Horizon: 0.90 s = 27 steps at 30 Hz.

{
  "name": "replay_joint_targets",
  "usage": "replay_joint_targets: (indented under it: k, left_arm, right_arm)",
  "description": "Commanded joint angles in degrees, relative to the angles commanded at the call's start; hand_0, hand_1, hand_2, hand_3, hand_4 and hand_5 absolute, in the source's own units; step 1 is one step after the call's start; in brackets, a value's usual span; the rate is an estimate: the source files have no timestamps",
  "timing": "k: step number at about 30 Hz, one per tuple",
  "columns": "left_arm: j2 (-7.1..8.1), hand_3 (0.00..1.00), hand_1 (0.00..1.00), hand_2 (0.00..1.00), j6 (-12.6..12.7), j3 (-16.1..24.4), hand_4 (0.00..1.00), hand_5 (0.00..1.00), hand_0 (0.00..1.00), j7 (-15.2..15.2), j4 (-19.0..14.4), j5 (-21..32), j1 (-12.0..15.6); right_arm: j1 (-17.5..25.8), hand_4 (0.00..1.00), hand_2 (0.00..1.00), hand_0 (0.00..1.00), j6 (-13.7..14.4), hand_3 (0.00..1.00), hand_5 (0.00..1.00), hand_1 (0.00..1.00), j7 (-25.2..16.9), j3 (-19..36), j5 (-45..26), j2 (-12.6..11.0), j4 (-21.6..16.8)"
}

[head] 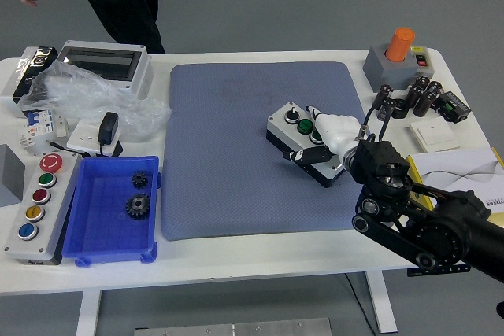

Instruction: Pick up the button,place it on the desk,press the button,press the button

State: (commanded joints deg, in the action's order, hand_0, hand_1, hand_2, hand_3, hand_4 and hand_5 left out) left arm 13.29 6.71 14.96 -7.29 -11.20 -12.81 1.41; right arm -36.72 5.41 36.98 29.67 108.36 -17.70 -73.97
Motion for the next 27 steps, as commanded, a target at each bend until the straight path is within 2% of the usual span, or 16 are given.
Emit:
replay_joint_targets:
  k: [5,6,11,12,17,18,23,24,27]
  left_arm:
    - [-0.03,0.64,0.699,0.626,0.08,0.58,0.644,0.238,0.683,0.09,-0.06,-0.55,-0.01]
    - [-0.04,0.641,0.699,0.627,0.1,0.64,0.642,0.237,0.684,0.11,-0.07,-0.61,-0.01]
    - [-0.01,0.641,0.699,0.627,0.25,1.39,0.642,0.237,0.684,0.27,-0.18,-1.35,-0.15]
    - [0.0,0.642,0.699,0.628,0.28,1.55,0.64,0.24,0.684,0.3,-0.2,-1.5,-0.18]
    - [0.05,0.642,0.699,0.628,0.45,2.44,0.64,0.24,0.684,0.43,-0.36,-2.38,-0.21]
    - [0.06,0.641,0.7,0.628,0.5,2.63,0.639,0.243,0.684,0.47,-0.4,-2.58,-0.21]
    - [0.11,0.641,0.7,0.628,0.74,3.55,0.639,0.243,0.684,0.73,-0.57,-3.43,-0.2]
    - [0.13,0.642,0.699,0.628,0.83,3.74,0.638,0.245,0.684,0.81,-0.61,-3.57,-0.19]
    - [0.16,0.642,0.699,0.628,1.08,4.14,0.638,0.245,0.684,1.08,-0.67,-3.83,-0.18]
  right_arm:
    - [0.13,0.966,0.631,0.431,0.53,0.998,0.458,0.56,0.0,-0.36,0.84,0.22,0.15]
    - [0.15,0.877,0.497,0.306,0.61,0.998,0.341,0.466,0.0,-0.43,1.02,0.28,0.18]
    - [0.1,0.877,0.497,0.306,0.7,0.998,0.341,0.466,0.0,-0.76,1.65,0.34,0.21]
    - [0.1,0.872,0.467,0.274,0.71,0.944,0.338,0.441,0.0,-0.79,1.74,0.33,0.21]
    - [0.1,0.872,0.467,0.274,0.92,0.944,0.338,0.441,0.0,-0.98,2.17,0.37,0.22]
    - [0.11,0.82,0.444,0.242,0.99,0.676,0.287,0.429,0.0,-1.02,2.31,0.37,0.2]
    - [0.1,0.82,0.444,0.242,1.05,0.676,0.287,0.429,0.0,-1.42,3.1,0.26,-0.13]
    - [0.1,0.795,0.421,0.225,1.12,0.509,0.288,0.423,0.0,-1.49,3.37,0.23,-0.24]
    - [0.03,0.795,0.421,0.225,1.4,0.509,0.288,0.423,0.0,-1.72,4.22,0.12,-0.6]
